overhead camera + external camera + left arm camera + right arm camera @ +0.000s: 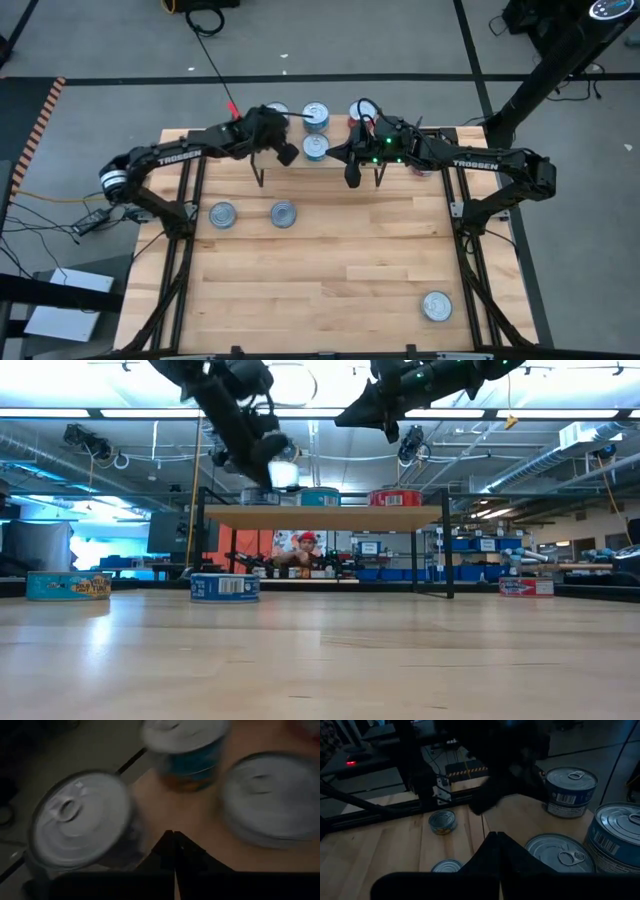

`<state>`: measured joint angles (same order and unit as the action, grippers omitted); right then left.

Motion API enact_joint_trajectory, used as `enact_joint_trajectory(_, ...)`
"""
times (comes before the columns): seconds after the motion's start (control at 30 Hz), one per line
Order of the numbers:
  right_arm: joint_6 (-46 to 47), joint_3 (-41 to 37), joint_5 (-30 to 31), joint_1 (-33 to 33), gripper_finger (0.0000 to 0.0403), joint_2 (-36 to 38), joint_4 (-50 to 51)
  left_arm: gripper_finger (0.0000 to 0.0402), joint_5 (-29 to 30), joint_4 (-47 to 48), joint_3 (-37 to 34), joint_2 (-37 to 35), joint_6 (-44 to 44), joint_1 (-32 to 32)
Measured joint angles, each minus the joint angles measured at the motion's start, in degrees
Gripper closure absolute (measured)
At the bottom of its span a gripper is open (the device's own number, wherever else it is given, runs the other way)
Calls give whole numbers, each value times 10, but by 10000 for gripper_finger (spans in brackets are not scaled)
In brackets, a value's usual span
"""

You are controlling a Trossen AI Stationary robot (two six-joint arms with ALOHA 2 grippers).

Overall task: Stack canned seafood by type on shelf
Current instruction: Stack the blue tuna can on top of the other blue can on the shelf, then put the blue tuna can on the shelf

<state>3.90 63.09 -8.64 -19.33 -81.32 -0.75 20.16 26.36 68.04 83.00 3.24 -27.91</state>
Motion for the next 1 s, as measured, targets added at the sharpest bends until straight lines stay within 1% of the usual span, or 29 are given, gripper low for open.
enact_joint_trajectory(0.17, 0, 0, -5, 0, 402, 0, 2, 401, -38, 5, 4, -32, 25, 45)
enact_joint_trajectory(0.3, -11, 0, -14, 7, 402, 0, 20, 401, -104, 19, 5, -49, 24, 99)
enact_joint_trajectory(0.37, -25, 0, -15, 15, 402, 0, 35, 401, -123, 49, 5, -48, 55, 124)
enact_joint_trajectory(0.43, -39, 0, -15, 25, 402, 0, 48, 401, -124, 67, -5, -47, 92, 151)
enact_joint_trajectory(0.57, -50, -2, -9, 57, 402, 0, 68, 401, -99, 44, -58, -56, 156, 210)
enact_joint_trajectory(0.63, -47, -17, 18, 76, 402, 0, 61, 401, -92, -9, -96, -68, 179, 235)
enact_joint_trajectory(0.67, -36, -28, 31, 85, 402, 0, 60, 401, -90, -50, -121, -77, 189, 244)
enact_joint_trajectory(0.73, -5, -47, 47, 105, 402, -1, 59, 401, -86, -103, -174, -93, 211, 258)
enact_joint_trajectory(0.8, 23, -66, 70, 129, 402, -1, 42, 401, -86, -168, -219, -107, 221, 267)
enact_joint_trajectory(0.83, 37, -77, 84, 143, 402, -1, 27, 401, -86, -184, -238, -116, 225, 270)
enact_joint_trajectory(0.9, 59, -92, 123, 175, 402, -1, 16, 401, -83, -193, -261, -131, 225, 276)
enact_joint_trajectory(1.0, 86, -92, 201, 223, 402, -16, 13, 401, -56, -163, -289, -147, 210, 285)
